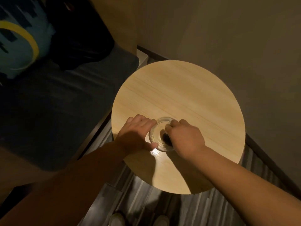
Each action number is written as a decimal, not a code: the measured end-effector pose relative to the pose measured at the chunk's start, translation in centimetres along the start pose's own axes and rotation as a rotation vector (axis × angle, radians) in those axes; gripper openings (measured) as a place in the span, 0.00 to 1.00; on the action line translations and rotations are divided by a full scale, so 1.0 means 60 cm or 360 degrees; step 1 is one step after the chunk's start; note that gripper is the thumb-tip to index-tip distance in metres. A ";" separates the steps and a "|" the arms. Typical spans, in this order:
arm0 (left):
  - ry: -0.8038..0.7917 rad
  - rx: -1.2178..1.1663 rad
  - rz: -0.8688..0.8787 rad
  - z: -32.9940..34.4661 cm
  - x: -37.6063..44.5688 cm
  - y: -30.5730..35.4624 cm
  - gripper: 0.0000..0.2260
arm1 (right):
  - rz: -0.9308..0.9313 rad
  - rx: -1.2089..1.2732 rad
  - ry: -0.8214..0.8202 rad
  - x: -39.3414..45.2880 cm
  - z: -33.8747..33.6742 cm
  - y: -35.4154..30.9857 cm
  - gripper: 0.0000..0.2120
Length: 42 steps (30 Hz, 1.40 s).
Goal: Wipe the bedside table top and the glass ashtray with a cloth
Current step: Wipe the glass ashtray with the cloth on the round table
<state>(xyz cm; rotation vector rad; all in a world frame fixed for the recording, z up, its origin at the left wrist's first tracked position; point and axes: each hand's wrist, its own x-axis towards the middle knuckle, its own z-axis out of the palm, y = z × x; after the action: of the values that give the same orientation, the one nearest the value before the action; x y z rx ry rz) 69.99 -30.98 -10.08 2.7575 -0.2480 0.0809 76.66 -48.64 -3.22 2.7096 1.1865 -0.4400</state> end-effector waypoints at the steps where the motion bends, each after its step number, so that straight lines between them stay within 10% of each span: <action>1: 0.0011 0.0010 0.0026 0.002 0.000 0.001 0.30 | -0.0062 0.0019 -0.0003 -0.011 0.006 -0.003 0.13; 42: -0.0178 -0.0089 -0.0352 0.007 -0.011 0.013 0.34 | 0.0057 0.0229 0.0258 0.023 0.011 -0.010 0.12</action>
<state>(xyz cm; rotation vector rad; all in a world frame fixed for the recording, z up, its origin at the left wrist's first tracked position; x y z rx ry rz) 69.24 -31.73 -10.22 2.7172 0.0268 -0.1361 76.94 -47.43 -4.33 2.9340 1.1849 -0.3178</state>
